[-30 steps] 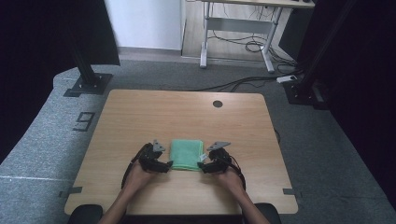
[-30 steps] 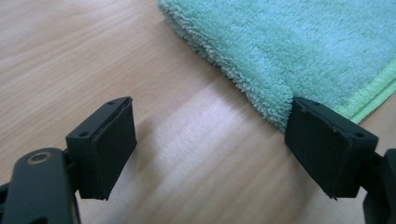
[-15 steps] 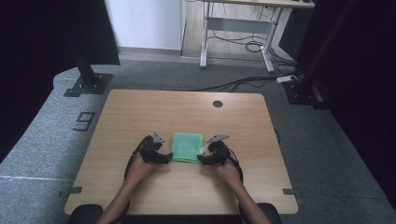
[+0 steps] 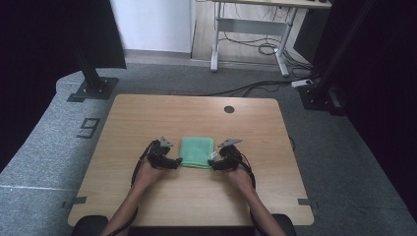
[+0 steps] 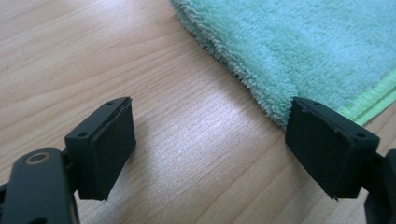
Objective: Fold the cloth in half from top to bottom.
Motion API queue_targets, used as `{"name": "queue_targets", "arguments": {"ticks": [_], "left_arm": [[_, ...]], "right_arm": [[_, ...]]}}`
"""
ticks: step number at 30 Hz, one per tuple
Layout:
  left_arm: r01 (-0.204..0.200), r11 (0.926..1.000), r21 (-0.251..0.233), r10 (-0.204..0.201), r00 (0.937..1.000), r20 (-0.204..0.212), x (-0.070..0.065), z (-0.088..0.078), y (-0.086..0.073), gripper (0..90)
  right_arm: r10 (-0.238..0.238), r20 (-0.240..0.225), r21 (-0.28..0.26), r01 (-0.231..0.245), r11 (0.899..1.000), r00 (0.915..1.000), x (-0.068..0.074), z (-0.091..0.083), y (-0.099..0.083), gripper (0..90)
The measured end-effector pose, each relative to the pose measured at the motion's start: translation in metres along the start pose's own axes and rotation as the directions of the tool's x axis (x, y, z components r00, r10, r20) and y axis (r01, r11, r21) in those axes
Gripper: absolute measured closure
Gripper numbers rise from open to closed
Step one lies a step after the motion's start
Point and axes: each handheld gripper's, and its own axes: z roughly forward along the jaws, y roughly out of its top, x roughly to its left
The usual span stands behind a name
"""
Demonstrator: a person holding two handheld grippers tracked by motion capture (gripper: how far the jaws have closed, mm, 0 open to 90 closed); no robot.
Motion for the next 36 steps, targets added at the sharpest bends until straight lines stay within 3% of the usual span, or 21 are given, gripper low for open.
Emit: {"name": "queue_targets", "arguments": {"ticks": [12,26,36], "left_arm": [[-0.022,0.9998,0.001,0.022,0.9997,0.008,-0.003,-0.011,0.005,16.1],[-0.033,0.9991,-0.027,0.034,0.9977,0.058,-0.01,-0.036,-0.002,12.2],[-0.048,0.9983,-0.033,0.05,0.9967,0.063,-0.014,-0.054,-0.009,5.4]], "right_arm": [[0.027,-0.027,-0.021,-0.027,0.999,0.9993,-0.003,-0.005,0.0,24.6],[-0.012,-0.032,-0.06,0.01,0.998,0.9994,0.004,-0.03,0.0,17.7],[-0.037,-0.029,-0.059,0.036,0.998,0.9989,0.005,-0.049,-0.005,12.3]]}}
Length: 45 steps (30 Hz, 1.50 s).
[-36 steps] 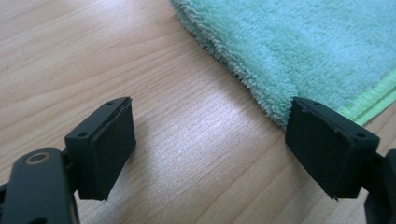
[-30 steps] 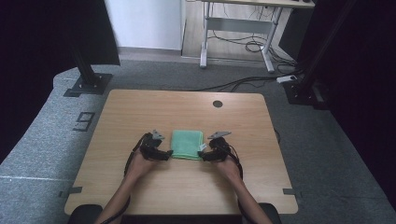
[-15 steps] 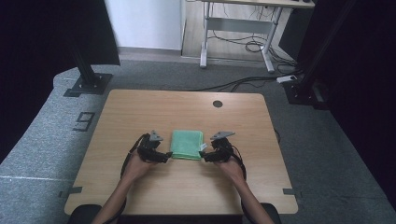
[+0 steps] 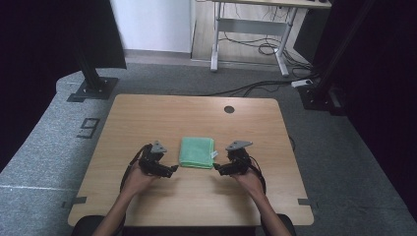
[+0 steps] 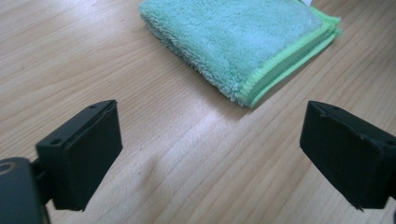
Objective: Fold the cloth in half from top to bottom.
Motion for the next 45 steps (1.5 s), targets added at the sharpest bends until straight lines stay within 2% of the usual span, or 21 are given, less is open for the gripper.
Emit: {"name": "queue_targets", "arguments": {"ticks": [5,10,26,36,45], "left_arm": [[-0.032,0.9994,0.01,0.032,0.9993,-0.019,-0.003,-0.006,-0.003,0.4],[-0.042,0.9991,0.006,0.043,0.9988,-0.026,-0.003,-0.012,-0.008,0.0],[-0.027,0.9995,-0.018,0.026,0.999,-0.035,0.0,-0.036,-0.027,0.0],[0.01,0.9994,-0.032,-0.011,0.9993,-0.036,0.007,-0.039,-0.053,0.0],[0.032,0.9993,-0.022,-0.033,0.9986,-0.04,0.011,-0.031,-0.071,0.0]], "right_arm": [[0.001,0.005,0.004,-0.001,1.0,1.0,-0.001,-0.01,-0.005,8.8],[0.003,0.012,0.006,-0.003,1.0,0.9999,-0.001,-0.019,-0.01,7.0],[0.011,0.041,-0.02,-0.01,1.0,0.9991,-0.003,-0.05,-0.029,5.2],[0.026,0.07,-0.013,-0.025,1.0,0.9972,-0.006,-0.055,-0.049,2.7],[0.056,0.081,0.02,-0.058,0.998,0.9952,-0.012,-0.047,-0.07,0.0]]}}
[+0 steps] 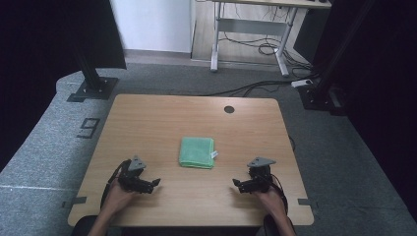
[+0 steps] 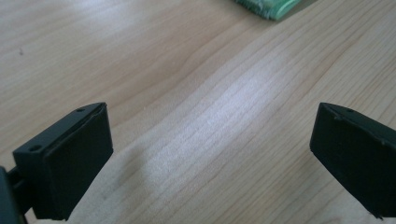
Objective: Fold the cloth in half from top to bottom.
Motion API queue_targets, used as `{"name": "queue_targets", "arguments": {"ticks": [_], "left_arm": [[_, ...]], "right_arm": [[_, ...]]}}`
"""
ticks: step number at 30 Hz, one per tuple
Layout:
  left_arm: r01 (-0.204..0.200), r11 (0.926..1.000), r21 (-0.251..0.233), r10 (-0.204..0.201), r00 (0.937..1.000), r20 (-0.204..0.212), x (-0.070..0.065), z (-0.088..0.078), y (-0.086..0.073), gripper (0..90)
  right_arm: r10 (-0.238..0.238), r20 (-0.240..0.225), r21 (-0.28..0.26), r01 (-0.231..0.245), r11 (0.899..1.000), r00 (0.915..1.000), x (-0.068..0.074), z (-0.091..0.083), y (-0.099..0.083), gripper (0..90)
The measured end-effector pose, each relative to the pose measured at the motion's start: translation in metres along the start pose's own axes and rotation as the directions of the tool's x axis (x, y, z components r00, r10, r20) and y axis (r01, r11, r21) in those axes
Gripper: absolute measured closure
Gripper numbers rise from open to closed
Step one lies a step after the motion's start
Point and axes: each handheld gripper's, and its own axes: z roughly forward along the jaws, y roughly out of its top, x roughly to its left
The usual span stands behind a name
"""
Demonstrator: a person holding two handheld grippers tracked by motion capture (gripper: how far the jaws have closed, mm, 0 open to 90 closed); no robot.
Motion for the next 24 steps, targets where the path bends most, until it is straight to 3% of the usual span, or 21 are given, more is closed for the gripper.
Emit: {"name": "queue_targets", "arguments": {"ticks": [8,13,16,24], "left_arm": [[-0.001,0.9998,0.02,0.001,1.0,0.007,-0.002,0.008,-0.005,0.0],[-0.014,0.9987,0.05,0.015,0.9998,-0.012,-0.004,0.011,-0.005,0.0],[0.008,0.9978,0.066,-0.008,1.0,-0.006,-0.003,0.012,-0.005,0.0],[0.024,0.9974,0.068,-0.023,0.9996,-0.019,-0.004,0.011,-0.005,0.0]], "right_arm": [[0.001,0.002,0.036,-0.001,0.999,1.0,0.0,0.012,-0.012,0.0],[-0.008,0.017,0.032,0.008,0.999,0.9998,0.002,0.014,-0.014,0.0],[-0.01,0.02,0.016,0.01,1.0,0.9998,0.002,0.014,-0.016,0.0],[-0.009,0.021,0.016,0.008,1.0,0.9998,0.002,0.014,-0.016,0.0]]}}
